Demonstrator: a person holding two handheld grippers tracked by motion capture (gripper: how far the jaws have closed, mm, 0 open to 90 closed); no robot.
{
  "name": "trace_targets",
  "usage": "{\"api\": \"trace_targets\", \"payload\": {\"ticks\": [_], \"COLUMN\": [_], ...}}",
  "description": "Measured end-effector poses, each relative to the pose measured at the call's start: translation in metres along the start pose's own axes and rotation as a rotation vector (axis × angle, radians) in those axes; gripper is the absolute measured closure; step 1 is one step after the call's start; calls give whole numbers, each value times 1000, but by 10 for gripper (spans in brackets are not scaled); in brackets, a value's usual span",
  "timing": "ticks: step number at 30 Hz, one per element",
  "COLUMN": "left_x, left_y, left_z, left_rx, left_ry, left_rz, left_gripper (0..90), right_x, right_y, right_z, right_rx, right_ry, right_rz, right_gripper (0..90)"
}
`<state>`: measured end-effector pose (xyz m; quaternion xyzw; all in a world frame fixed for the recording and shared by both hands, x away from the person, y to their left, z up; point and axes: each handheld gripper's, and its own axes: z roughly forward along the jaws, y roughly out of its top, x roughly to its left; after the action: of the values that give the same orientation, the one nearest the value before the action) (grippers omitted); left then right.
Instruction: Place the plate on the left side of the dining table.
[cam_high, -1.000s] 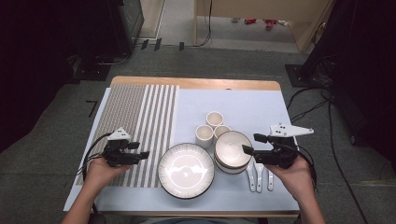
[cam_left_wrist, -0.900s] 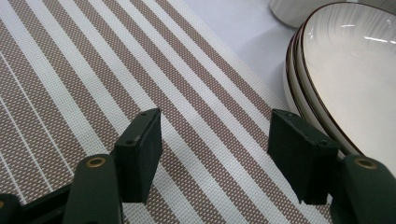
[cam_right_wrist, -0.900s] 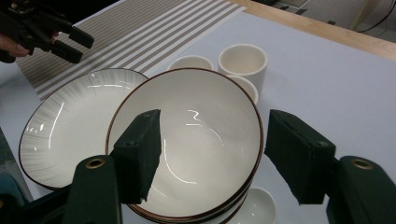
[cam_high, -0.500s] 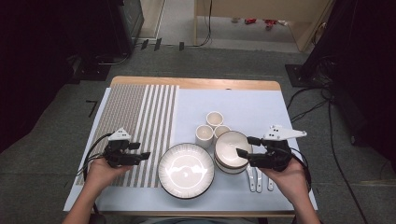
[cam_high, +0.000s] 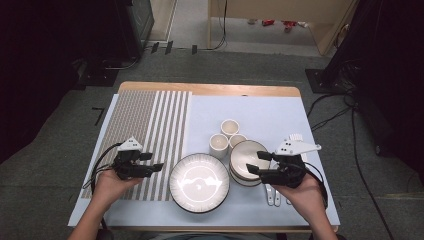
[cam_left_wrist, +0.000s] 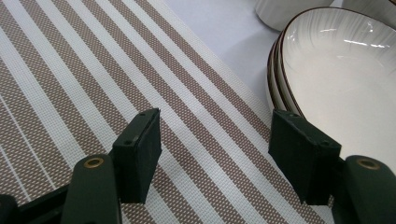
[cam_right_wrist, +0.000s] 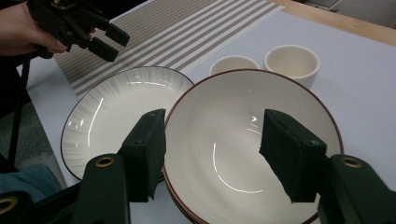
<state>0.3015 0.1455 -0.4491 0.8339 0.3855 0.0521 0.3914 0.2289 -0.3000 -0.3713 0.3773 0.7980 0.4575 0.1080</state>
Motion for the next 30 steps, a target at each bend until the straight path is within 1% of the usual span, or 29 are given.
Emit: {"api": "trace_targets", "payload": {"ticks": [3,7,9,10,12,20,30], "left_x": [-1,-3,-4,-4,-5,-6,-7], "left_y": [0,1,1,1,1,2,2], "left_z": [1,0,0,0,0,0,1], "left_rx": [2,-9,-11,-14,-16,-12,-13], "left_ry": [0,3,-1,-1,1,-2,-3], "left_rz": [8,19,23,31,34,38,44], "left_gripper": [350,348,348,348,347,344,345], "right_x": [3,7,9,10,12,18,24], "right_y": [0,-2,-3,-3,-4,-8,-11], "right_z": [0,0,-1,-1,-1,2,4], "right_rx": [-1,-4,-27,-33,-34,-23,-11], "right_ry": [4,2,-4,-6,-8,3,28], "right_rz": [-10,-19,-29,-30,-31,-42,-46], "right_gripper": [419,426,435,441,444,460,537]}}
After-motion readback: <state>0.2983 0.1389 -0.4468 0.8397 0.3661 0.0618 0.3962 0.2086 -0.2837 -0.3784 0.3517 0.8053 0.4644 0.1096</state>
